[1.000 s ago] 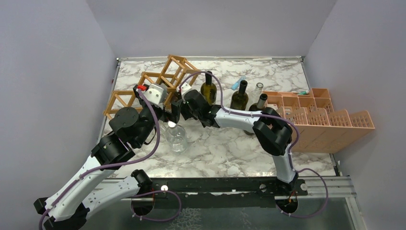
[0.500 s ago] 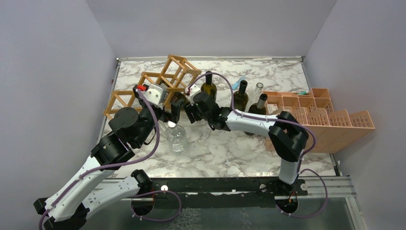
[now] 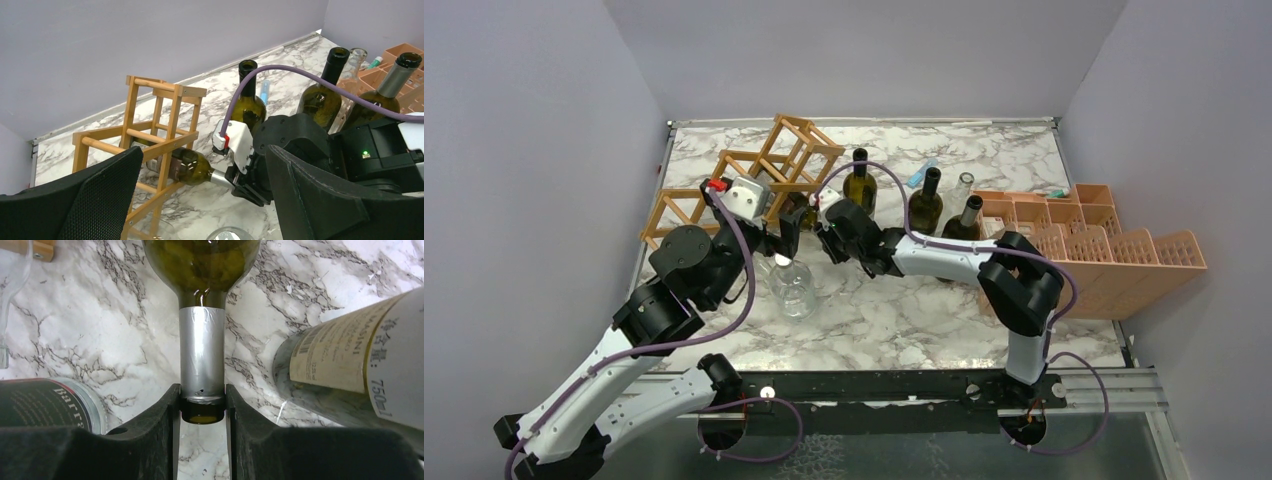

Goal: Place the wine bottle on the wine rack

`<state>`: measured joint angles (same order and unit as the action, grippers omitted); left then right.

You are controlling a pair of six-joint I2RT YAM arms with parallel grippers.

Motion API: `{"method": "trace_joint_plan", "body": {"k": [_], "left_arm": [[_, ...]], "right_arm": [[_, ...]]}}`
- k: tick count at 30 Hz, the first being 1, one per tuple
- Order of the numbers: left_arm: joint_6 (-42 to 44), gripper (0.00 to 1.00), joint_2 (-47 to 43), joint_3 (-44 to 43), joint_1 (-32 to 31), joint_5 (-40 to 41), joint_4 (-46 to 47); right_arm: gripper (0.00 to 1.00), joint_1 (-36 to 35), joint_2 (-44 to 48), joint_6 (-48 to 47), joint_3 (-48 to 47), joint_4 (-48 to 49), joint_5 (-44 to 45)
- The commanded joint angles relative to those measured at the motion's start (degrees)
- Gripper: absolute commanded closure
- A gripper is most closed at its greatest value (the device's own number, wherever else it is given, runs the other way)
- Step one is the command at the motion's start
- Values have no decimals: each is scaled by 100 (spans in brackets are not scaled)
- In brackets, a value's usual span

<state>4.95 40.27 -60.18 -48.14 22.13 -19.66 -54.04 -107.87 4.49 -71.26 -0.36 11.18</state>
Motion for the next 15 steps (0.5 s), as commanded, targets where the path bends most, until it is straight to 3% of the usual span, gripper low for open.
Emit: {"method": "trace_joint_plan", "body": {"k": [1,9,15], "left_arm": [[-151,1,-123,-32,-20,-99,-69],[-223,1,-219,-26,-21,-69,-99],[-223,1,-203,-29,-20,-104,-110]], "right_arm": [[78,-36,-247,-21,-333,208,115],[78,-36,-524,-62,-821,193,355],[64,-36,-519,79,-936,204,377]]}}
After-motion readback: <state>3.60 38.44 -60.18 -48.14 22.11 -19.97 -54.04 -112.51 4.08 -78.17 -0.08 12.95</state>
